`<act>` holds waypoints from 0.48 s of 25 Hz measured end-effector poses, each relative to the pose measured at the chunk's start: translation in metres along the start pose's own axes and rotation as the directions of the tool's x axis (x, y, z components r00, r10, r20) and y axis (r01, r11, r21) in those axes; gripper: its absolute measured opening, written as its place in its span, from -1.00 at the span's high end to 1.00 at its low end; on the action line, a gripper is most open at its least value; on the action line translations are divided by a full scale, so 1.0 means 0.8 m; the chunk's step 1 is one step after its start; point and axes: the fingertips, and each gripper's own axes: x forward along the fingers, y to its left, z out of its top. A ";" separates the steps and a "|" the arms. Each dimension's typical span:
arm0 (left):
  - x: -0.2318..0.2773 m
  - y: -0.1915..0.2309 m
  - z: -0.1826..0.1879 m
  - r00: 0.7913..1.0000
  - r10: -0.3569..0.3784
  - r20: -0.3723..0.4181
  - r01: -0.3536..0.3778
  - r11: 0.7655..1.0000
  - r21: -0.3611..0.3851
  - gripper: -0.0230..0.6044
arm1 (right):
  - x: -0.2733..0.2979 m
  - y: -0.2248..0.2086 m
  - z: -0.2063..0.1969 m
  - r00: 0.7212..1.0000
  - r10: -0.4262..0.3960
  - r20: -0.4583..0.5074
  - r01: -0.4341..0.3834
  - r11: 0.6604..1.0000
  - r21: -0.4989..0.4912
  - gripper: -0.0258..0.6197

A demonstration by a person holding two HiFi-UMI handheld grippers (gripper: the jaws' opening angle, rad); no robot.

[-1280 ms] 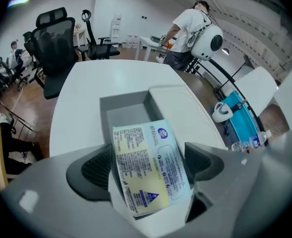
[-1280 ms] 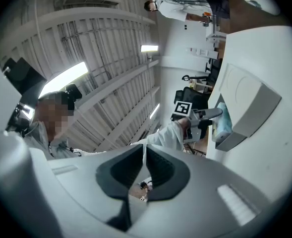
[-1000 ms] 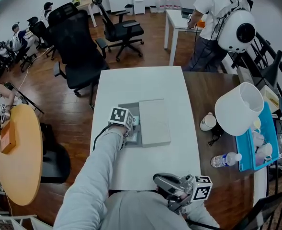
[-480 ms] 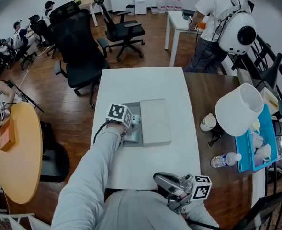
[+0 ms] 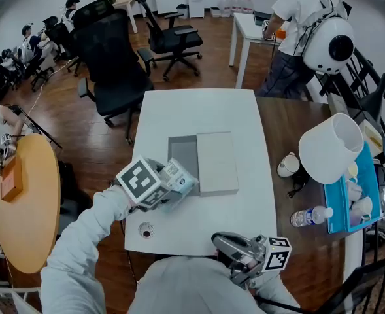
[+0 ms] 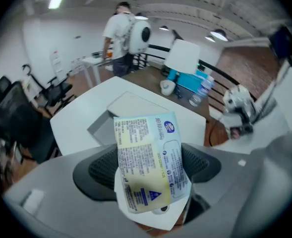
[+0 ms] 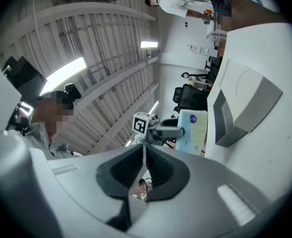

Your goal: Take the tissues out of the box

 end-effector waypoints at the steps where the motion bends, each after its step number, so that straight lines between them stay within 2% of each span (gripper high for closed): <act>1: 0.003 -0.024 -0.014 0.999 -0.025 -0.029 0.028 0.995 0.095 -0.36 | 0.001 0.001 -0.001 1.000 0.000 -0.003 0.000 1.000 -0.003 0.90; 3: 0.023 -0.069 -0.044 0.993 -0.069 -0.100 0.093 0.959 0.269 -0.36 | 0.001 0.003 -0.003 1.000 0.004 -0.012 -0.004 1.000 -0.008 0.90; 5: 0.058 -0.096 -0.075 0.979 -0.078 -0.189 0.145 0.916 0.374 -0.36 | 0.001 0.007 -0.005 1.000 0.009 -0.023 -0.009 1.000 -0.012 0.90; 7: 0.095 -0.108 -0.094 0.965 -0.064 -0.253 0.172 0.885 0.432 -0.36 | -0.001 0.008 -0.009 0.999 0.001 -0.033 -0.002 1.000 -0.018 0.90; 12: 0.157 -0.126 -0.108 0.952 -0.092 -0.293 0.237 0.828 0.508 -0.36 | -0.003 0.008 -0.015 0.999 -0.029 -0.033 0.029 0.999 -0.028 0.90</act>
